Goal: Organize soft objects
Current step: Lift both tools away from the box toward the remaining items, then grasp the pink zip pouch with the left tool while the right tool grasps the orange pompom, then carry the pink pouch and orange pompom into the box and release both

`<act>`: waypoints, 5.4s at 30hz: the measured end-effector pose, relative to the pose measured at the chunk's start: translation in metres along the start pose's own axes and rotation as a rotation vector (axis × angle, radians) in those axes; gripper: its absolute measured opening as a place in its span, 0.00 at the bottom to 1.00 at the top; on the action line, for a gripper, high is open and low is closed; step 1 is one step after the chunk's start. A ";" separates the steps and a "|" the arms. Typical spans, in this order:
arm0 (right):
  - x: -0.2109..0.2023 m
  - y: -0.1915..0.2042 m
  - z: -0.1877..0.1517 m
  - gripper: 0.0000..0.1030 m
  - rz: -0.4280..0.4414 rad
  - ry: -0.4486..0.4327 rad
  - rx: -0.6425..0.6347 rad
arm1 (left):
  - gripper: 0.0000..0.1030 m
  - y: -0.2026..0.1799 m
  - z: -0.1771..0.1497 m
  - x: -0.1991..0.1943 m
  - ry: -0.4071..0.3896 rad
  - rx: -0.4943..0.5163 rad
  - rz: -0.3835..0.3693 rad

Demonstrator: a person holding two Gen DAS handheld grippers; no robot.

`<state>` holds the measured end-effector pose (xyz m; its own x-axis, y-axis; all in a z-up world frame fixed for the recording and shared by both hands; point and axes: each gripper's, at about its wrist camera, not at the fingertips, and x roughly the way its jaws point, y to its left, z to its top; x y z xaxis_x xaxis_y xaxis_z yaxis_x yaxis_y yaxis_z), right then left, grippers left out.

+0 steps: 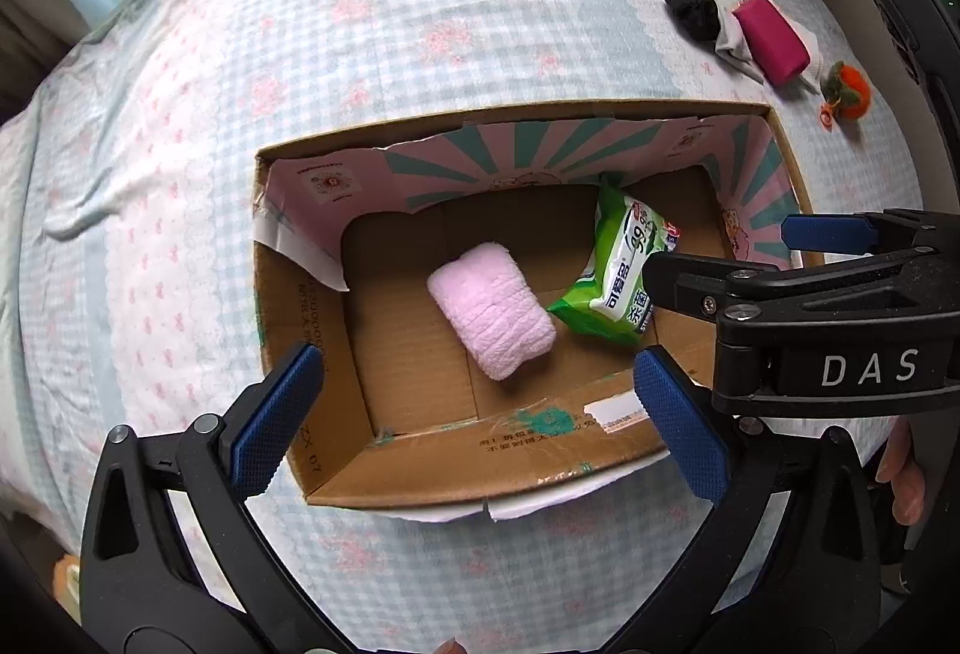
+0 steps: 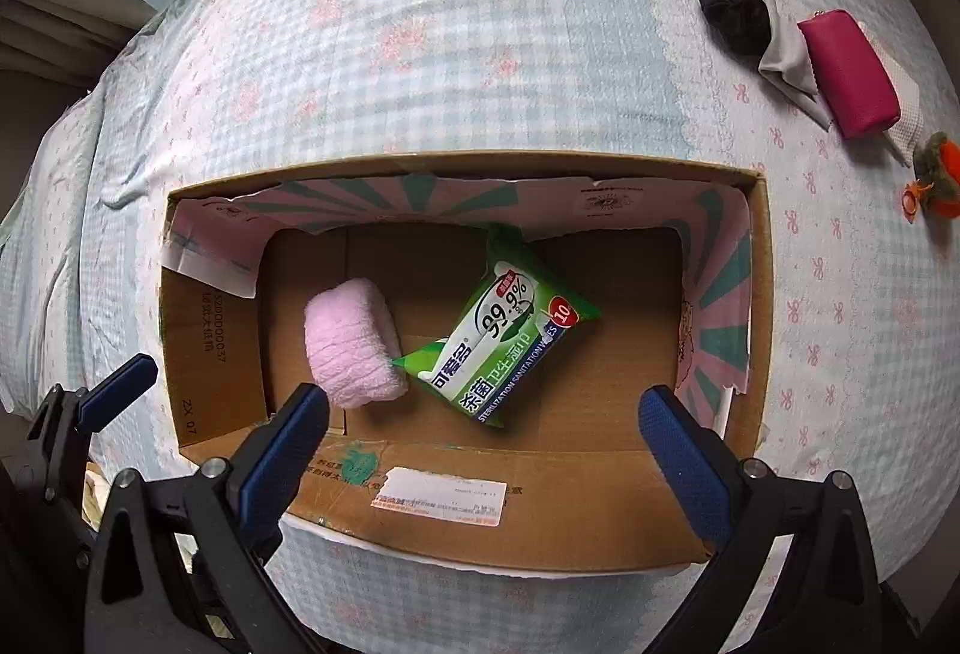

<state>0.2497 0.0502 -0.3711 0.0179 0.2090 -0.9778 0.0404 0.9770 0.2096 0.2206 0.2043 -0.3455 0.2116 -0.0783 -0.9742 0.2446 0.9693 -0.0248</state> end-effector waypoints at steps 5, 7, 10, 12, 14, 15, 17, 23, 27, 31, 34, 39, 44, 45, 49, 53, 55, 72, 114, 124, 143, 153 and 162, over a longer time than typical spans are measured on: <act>-0.040 0.015 -0.018 1.00 -0.014 -0.070 -0.038 | 1.00 0.001 -0.016 -0.046 -0.067 -0.027 -0.001; -0.059 0.021 -0.027 1.00 -0.020 -0.103 -0.053 | 1.00 0.000 -0.022 -0.065 -0.092 -0.042 -0.002; -0.093 0.028 -0.045 1.00 -0.024 -0.158 -0.071 | 1.00 0.002 -0.034 -0.099 -0.136 -0.072 -0.010; -0.117 0.030 -0.057 1.00 -0.035 -0.194 -0.086 | 1.00 0.003 -0.040 -0.122 -0.165 -0.097 -0.016; -0.141 0.033 -0.068 1.00 -0.047 -0.243 -0.103 | 1.00 0.004 -0.045 -0.147 -0.199 -0.124 -0.014; -0.154 0.034 -0.073 1.00 -0.049 -0.269 -0.107 | 1.00 0.003 -0.049 -0.163 -0.230 -0.135 -0.011; -0.182 0.033 -0.087 1.00 -0.056 -0.335 -0.113 | 1.00 0.002 -0.054 -0.193 -0.292 -0.149 0.013; -0.273 0.023 -0.134 1.00 -0.125 -0.579 -0.124 | 1.00 -0.003 -0.071 -0.280 -0.500 -0.189 0.073; -0.315 0.007 -0.166 1.00 -0.200 -0.721 -0.082 | 1.00 -0.017 -0.075 -0.305 -0.559 -0.170 0.090; -0.331 -0.017 -0.181 1.00 -0.188 -0.777 -0.009 | 1.00 -0.039 -0.069 -0.312 -0.586 -0.146 0.080; -0.339 -0.036 -0.188 1.00 -0.189 -0.818 0.029 | 1.00 -0.058 -0.061 -0.313 -0.593 -0.133 0.061; -0.354 -0.076 -0.190 1.00 -0.187 -0.862 0.069 | 1.00 -0.105 -0.041 -0.307 -0.596 -0.121 0.025; -0.356 -0.131 -0.179 1.00 -0.168 -0.865 0.077 | 1.00 -0.160 -0.010 -0.291 -0.581 -0.158 0.007; -0.356 -0.144 -0.175 1.00 -0.163 -0.859 0.070 | 1.00 -0.172 -0.003 -0.286 -0.576 -0.170 0.005; -0.352 -0.194 -0.154 1.00 -0.151 -0.833 0.044 | 1.00 -0.216 0.027 -0.262 -0.551 -0.212 -0.012; -0.340 -0.242 -0.127 1.00 -0.138 -0.807 0.013 | 1.00 -0.253 0.059 -0.226 -0.513 -0.265 -0.045; -0.331 -0.267 -0.113 1.00 -0.127 -0.787 0.001 | 1.00 -0.270 0.075 -0.207 -0.492 -0.293 -0.064; -0.205 -0.389 0.003 0.95 -0.035 -0.627 0.010 | 0.98 -0.323 0.192 0.005 -0.284 -0.437 -0.237; -0.028 -0.419 0.098 0.34 0.069 -0.422 0.058 | 0.38 -0.318 0.257 0.175 -0.145 -0.439 -0.289; -0.057 -0.411 0.088 0.34 0.059 -0.465 0.058 | 0.36 -0.318 0.244 0.127 -0.194 -0.421 -0.304; -0.220 -0.350 0.023 0.34 0.008 -0.596 -0.010 | 0.36 -0.302 0.165 -0.076 -0.359 -0.374 -0.314; -0.285 -0.258 -0.021 0.34 0.060 -0.628 -0.182 | 0.36 -0.245 0.084 -0.158 -0.402 -0.398 -0.217; -0.276 -0.162 -0.051 0.34 0.134 -0.586 -0.318 | 0.36 -0.152 0.013 -0.181 -0.399 -0.498 -0.146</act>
<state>0.1874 -0.1632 -0.1354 0.5442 0.3584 -0.7586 -0.2939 0.9283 0.2277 0.1571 0.0683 -0.1623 0.5680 -0.2047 -0.7972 -0.1503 0.9265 -0.3450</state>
